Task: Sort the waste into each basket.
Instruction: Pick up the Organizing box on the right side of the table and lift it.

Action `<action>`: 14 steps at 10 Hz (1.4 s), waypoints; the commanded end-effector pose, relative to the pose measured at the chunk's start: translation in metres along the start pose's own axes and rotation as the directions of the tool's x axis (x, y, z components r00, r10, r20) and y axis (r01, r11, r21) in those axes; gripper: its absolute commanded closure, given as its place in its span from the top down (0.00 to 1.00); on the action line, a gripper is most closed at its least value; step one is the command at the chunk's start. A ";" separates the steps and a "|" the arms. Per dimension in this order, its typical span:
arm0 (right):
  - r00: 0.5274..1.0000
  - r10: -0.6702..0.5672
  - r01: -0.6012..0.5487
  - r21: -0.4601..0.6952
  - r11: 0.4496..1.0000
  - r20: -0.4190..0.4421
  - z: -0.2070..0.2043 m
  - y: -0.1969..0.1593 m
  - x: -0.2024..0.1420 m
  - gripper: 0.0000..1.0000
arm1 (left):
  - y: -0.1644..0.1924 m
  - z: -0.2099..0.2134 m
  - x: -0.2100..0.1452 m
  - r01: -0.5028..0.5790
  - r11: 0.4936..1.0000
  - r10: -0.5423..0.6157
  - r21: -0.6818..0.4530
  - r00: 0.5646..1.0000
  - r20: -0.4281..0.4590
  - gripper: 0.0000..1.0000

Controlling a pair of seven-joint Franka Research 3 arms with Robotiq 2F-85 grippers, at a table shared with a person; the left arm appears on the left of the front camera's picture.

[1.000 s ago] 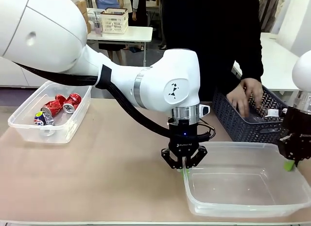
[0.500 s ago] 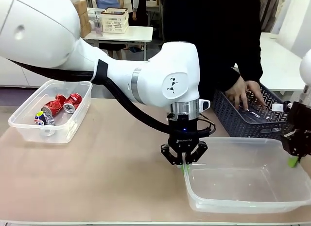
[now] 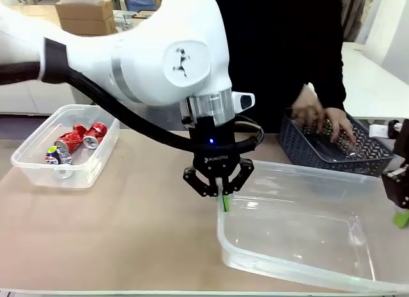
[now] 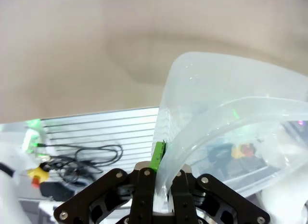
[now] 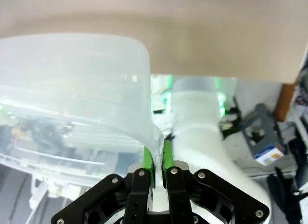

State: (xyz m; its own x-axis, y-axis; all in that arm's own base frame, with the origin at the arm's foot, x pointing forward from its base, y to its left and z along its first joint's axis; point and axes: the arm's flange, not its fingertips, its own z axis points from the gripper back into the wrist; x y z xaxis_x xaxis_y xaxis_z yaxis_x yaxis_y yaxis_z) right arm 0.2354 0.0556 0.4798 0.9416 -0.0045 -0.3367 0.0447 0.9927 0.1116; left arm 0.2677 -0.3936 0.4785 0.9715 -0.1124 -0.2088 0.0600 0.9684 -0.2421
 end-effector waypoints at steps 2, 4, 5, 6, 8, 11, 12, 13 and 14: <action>0.993 -0.055 0.060 0.048 0.997 -0.102 0.042 0.025 0.022 0.00 | 0.074 0.042 -0.023 -0.017 0.999 0.020 -0.045 0.998 0.064 0.00; 0.992 -0.047 0.058 0.097 0.994 -0.120 0.067 0.048 0.048 0.00 | 0.097 0.040 -0.035 -0.032 0.998 0.035 -0.061 0.997 0.062 0.00; 0.989 -0.051 0.065 0.095 0.993 -0.138 0.074 0.059 0.059 0.00 | 0.106 0.039 -0.035 -0.050 0.996 0.054 -0.071 0.997 0.060 0.00; 0.988 -0.038 0.053 0.095 0.994 -0.148 0.078 0.067 0.067 0.00 | 0.114 0.042 -0.032 -0.081 0.989 0.091 -0.127 0.993 0.076 0.00; 0.994 0.012 0.002 0.127 0.992 -0.113 0.066 0.074 0.062 0.00 | 0.078 0.040 -0.036 -0.028 0.998 0.031 -0.053 0.998 0.060 0.00; 0.994 0.012 0.002 0.127 0.992 -0.113 0.066 0.074 0.062 0.00 | 0.078 0.040 -0.036 -0.028 0.998 0.031 -0.053 0.998 0.060 0.00; 0.993 0.010 0.003 0.111 0.994 -0.120 0.068 0.078 0.066 0.09 | 0.080 0.034 -0.036 -0.035 0.998 0.039 -0.055 0.997 0.060 0.04; 0.991 0.057 -0.044 0.103 0.994 -0.121 0.067 0.095 0.084 0.09 | 0.094 0.067 -0.016 -0.039 0.997 0.043 -0.060 0.997 0.068 0.04; 0.994 0.041 -0.030 0.103 0.994 -0.101 0.068 0.108 0.099 0.09 | 0.113 0.092 -0.004 -0.040 0.997 0.043 -0.060 0.997 0.056 0.04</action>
State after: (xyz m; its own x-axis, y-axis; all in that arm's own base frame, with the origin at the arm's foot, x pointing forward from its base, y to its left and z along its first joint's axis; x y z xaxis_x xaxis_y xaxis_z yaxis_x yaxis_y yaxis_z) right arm 0.3349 0.1399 0.5245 0.8987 0.0444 -0.4362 0.0574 0.9744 0.2176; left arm 0.2684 -0.2846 0.5164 0.9865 -0.0405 -0.1586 -0.0067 0.9582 -0.2861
